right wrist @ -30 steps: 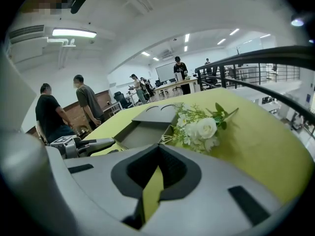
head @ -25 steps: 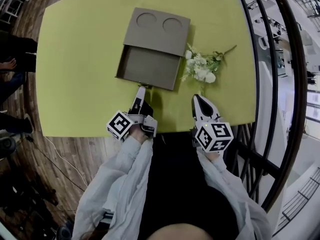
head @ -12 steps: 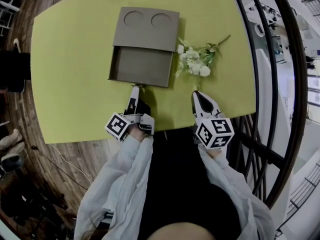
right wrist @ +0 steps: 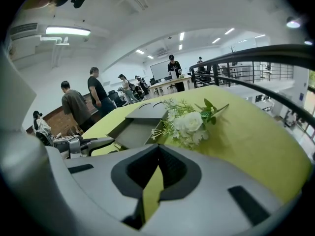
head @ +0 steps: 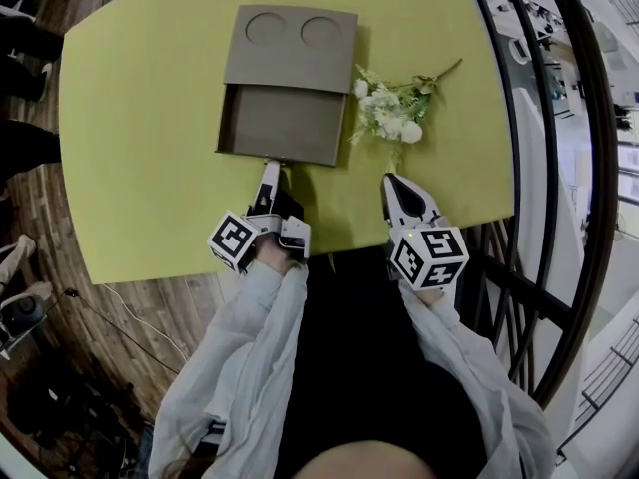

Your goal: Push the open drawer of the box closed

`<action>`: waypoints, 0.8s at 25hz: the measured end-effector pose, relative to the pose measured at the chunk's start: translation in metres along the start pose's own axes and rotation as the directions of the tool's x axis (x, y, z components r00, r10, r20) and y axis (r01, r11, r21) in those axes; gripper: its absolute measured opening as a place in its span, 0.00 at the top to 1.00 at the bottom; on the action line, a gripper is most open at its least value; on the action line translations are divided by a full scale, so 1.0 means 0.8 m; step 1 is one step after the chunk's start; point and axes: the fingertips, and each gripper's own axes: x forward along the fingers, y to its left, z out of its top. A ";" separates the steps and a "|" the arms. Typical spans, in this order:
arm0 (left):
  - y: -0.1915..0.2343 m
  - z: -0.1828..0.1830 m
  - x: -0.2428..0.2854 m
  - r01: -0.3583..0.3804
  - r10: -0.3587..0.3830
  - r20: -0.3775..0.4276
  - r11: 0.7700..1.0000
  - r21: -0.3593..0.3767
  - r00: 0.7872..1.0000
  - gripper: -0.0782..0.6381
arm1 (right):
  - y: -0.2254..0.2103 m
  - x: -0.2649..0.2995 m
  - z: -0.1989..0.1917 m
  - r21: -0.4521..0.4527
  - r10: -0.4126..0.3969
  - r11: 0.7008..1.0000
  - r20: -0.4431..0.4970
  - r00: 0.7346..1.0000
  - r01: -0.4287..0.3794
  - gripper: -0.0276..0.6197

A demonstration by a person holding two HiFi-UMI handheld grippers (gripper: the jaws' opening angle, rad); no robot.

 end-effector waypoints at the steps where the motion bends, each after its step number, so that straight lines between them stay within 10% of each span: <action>1: -0.001 0.000 0.002 -0.016 0.016 -0.005 1.000 0.014 1.000 0.63 | 0.001 -0.001 0.000 0.000 -0.001 1.000 0.002 1.000 0.001 0.95; 20: -0.009 0.004 0.005 -0.001 0.000 0.017 1.000 0.030 1.000 0.73 | 0.003 -0.008 -0.007 -0.001 -0.013 1.000 0.000 1.000 0.013 0.95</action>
